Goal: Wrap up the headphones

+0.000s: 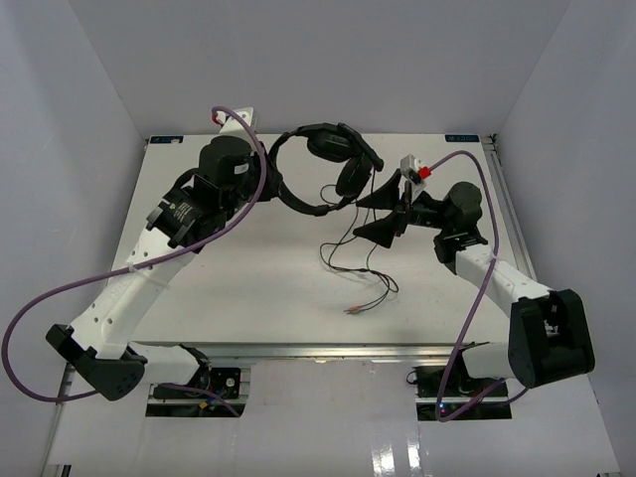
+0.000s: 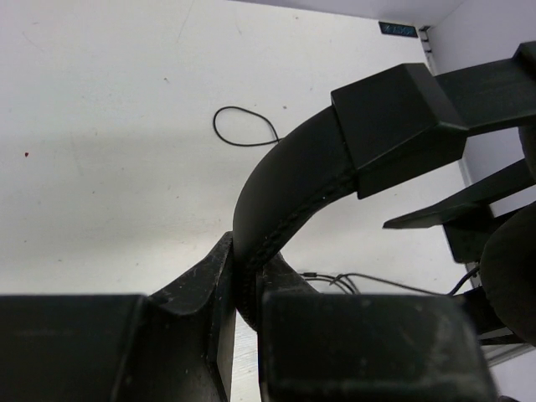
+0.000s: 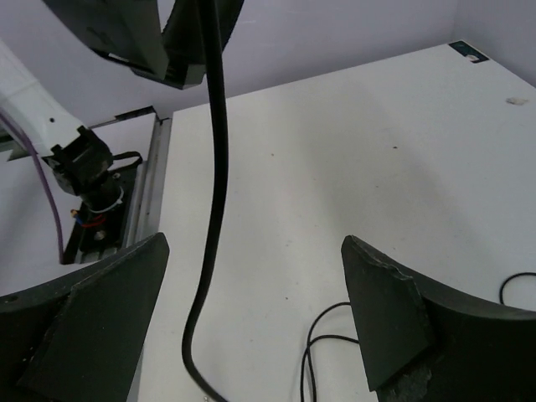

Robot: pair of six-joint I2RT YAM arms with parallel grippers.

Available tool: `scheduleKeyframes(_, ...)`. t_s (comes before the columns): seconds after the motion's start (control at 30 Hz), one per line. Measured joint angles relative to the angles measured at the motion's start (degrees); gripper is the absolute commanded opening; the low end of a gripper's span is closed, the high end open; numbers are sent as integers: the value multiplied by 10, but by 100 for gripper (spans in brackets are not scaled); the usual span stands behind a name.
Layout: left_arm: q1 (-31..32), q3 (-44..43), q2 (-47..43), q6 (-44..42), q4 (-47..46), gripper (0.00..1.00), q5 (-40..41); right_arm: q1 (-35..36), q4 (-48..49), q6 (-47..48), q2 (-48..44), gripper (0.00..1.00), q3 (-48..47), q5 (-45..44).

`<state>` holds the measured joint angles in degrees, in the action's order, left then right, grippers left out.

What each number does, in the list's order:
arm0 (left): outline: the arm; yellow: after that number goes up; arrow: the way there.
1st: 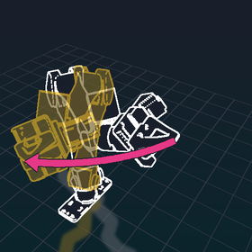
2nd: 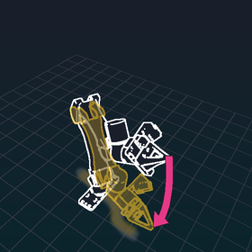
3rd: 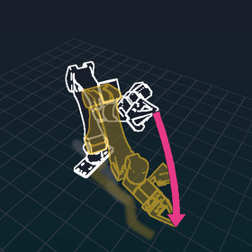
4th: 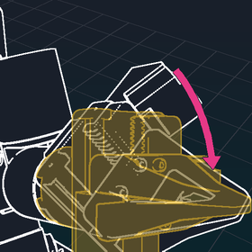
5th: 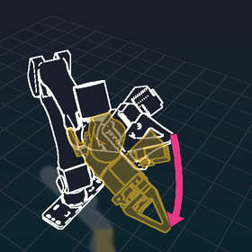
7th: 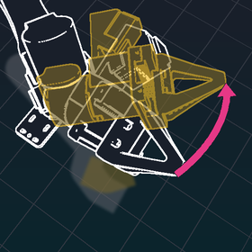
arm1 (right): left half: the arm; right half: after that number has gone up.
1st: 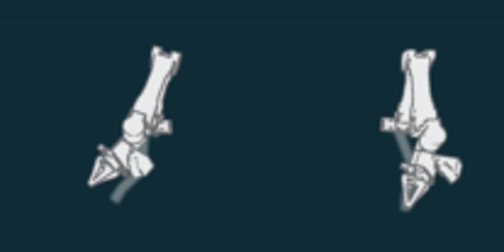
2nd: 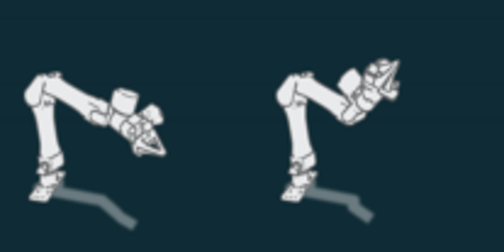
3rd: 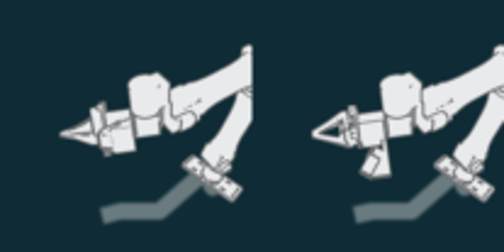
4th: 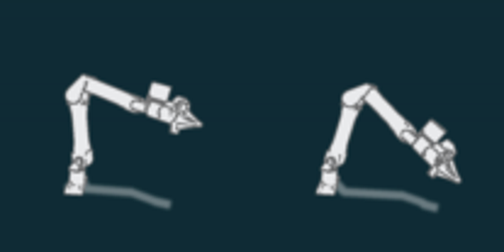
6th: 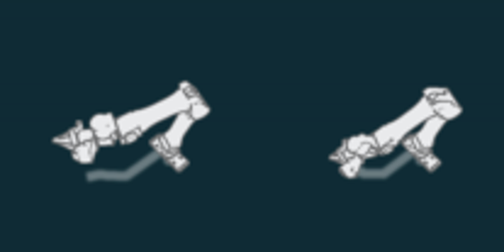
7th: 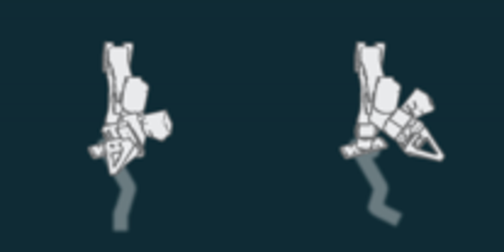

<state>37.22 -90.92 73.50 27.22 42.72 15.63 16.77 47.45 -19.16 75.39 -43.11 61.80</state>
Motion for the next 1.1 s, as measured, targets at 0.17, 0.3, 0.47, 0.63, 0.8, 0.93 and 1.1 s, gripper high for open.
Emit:
scheduleKeyframes(0.17, -3, -19, 0, 13, 2, 0, 1, 8, 57, -59, 11, 91, 0, 38)
scheduleKeyframes(0.3, -8, -22, 0, 27, 1, 0, 1, 26, 13, -15, 9, 92, 0, 39)
scheduleKeyframes(0.47, -19, -14, -3, 72, -20, 0, -6, 46, -43, 39, 9, 96, 9, 33)
scheduleKeyframes(0.63, -38, 4, -8, 118, -46, 0, -35, 66, -48, 63, 21, 100, 37, 25)
scheduleKeyframes(0.8, -49, 4, -8, 146, -61, 0, -62, 88, -33, 64, 54, 94, 41, 21)
scheduleKeyframes(0.93, -53, 1, -8, 155, -65, 0, -74, 97, -22, 63, 85, 88, 30, 17)
scheduleKeyframes(1.1, -60, -3, -8, 167, -72, 0, -89, 101, -9, 60, 126, 76, 3, 13)
